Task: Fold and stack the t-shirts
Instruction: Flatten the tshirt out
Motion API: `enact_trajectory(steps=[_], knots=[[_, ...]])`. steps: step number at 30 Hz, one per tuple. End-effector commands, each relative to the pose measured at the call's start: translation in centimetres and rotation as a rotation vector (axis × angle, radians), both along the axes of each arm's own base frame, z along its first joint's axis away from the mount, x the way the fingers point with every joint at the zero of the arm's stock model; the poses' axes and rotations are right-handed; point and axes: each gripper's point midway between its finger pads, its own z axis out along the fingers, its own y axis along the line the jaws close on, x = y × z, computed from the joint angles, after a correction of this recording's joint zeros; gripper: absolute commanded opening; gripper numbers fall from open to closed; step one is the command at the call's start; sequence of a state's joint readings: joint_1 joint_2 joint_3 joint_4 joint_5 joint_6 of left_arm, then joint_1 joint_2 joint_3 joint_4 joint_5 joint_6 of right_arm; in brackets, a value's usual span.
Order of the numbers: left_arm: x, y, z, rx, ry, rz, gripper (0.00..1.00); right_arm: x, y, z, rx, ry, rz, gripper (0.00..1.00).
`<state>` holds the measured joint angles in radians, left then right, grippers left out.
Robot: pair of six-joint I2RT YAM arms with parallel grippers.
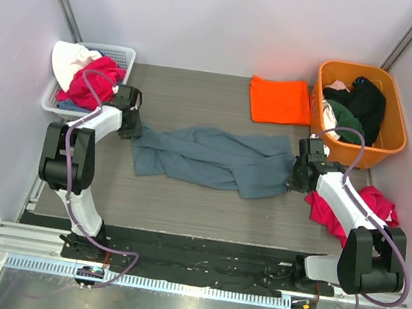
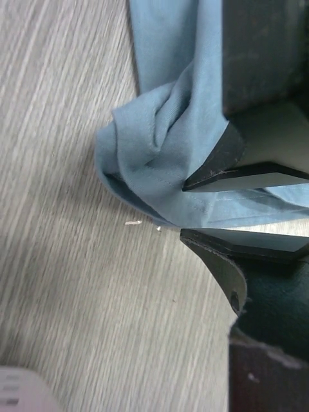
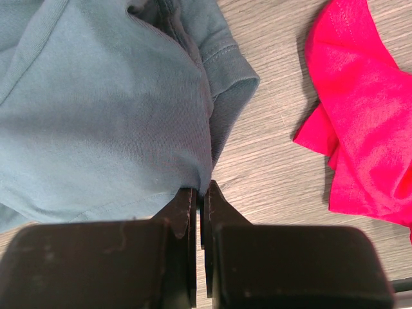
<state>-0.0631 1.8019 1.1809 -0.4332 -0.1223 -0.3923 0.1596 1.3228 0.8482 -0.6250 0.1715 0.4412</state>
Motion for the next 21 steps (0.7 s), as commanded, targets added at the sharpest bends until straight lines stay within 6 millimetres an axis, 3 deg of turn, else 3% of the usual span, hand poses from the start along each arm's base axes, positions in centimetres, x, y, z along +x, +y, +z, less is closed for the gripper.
enact_trajectory(steps=[1,6,13,21], knots=[[1.3,0.6,4.3,0.024,-0.096,-0.003,0.31,0.7,-0.1,1.1,0.003,-0.049,0.004,0.01],[1.2,0.5,3.9,0.022,-0.082,-0.006,0.24,0.7,-0.1,1.0,0.001,-0.047,0.007,0.01],[0.7,0.9,2.9,0.040,-0.062,0.000,0.41,0.6,-0.1,0.7,0.002,-0.036,0.010,0.01],[0.3,0.4,0.3,0.009,-0.020,0.006,0.45,0.5,0.0,0.4,0.000,-0.029,0.013,0.01]])
